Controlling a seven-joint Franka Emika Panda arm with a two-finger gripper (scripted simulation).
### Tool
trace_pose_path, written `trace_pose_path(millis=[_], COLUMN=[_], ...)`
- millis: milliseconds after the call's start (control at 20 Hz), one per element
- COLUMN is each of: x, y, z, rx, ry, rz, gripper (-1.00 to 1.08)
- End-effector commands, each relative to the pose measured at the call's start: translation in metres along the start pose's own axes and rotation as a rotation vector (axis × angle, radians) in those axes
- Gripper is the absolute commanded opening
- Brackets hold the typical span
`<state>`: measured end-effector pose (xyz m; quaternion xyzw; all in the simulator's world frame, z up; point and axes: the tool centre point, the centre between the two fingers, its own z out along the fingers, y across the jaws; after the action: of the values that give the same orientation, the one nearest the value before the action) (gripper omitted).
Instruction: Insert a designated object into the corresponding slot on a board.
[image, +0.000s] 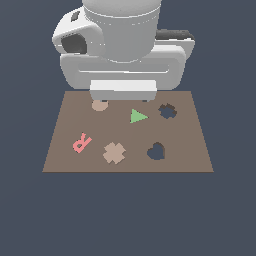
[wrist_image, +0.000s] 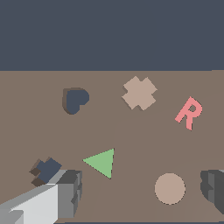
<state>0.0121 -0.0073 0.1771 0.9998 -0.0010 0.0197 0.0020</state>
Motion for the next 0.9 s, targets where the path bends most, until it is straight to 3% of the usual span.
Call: trace_pose_path(millis=[0,450,850], x=[0.0,0.005,0.018], y=[0.0,0.004,0.014], z=[0.0,0.009,0.034], rx=[0.0,0.002,0.006], ry=[0.0,-0.002,-0.009], rz=[0.0,-0.047,-0.171], gripper=[1.0,1.0,1.0])
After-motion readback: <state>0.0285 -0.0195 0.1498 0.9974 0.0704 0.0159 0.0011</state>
